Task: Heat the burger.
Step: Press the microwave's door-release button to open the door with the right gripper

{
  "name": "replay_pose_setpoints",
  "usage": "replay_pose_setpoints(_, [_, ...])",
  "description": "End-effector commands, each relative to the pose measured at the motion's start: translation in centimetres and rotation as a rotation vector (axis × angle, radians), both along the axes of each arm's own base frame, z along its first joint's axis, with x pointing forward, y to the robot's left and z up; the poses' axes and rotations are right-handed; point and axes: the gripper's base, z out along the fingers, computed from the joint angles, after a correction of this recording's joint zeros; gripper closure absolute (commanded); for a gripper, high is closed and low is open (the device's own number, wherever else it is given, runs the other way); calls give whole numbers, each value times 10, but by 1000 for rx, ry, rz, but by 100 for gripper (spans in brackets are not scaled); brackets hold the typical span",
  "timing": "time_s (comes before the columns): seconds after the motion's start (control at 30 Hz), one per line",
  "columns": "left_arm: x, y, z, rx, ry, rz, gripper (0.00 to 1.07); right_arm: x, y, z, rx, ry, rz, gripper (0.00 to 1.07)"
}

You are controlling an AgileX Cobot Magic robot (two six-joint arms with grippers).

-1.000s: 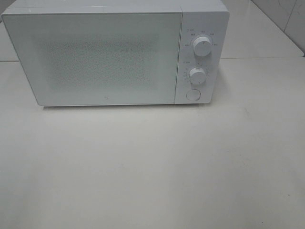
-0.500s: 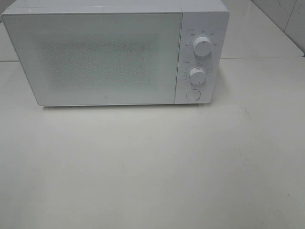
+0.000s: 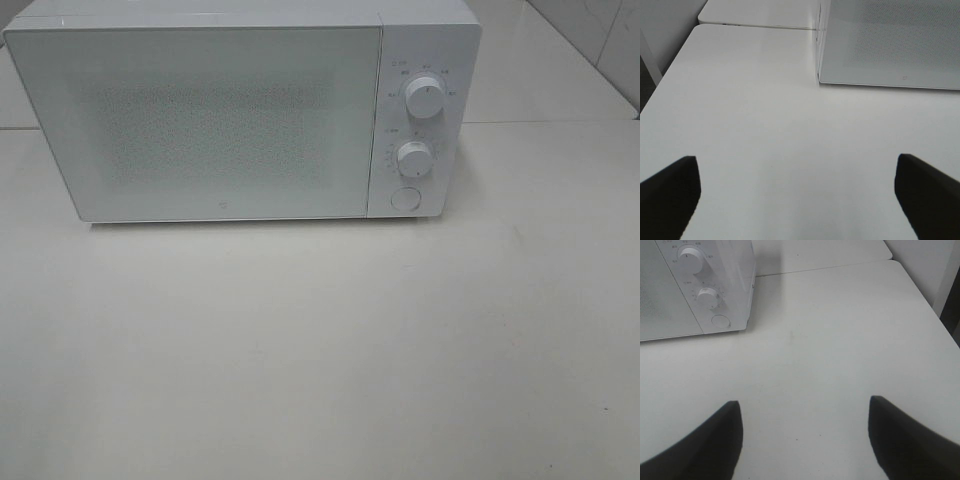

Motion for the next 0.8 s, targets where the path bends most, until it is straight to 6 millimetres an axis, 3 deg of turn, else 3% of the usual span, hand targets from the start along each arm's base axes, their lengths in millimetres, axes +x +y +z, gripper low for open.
replay_pose_setpoints(0.03, [-2, -1, 0, -5, -19, -2, 9, -4, 0, 3, -13, -42, 0, 38])
replay_pose_setpoints(0.17, [-2, -1, 0, -5, -19, -2, 9, 8, 1, 18, -4, -110, 1, 38])
replay_pose_setpoints(0.43, [-2, -1, 0, -5, -19, -2, 9, 35, 2, 30, -6, -148, 2, 38])
replay_pose_setpoints(0.8, [-2, -1, 0, -5, -19, -2, 9, 78, 4, 15, -10, -111, 6, 38])
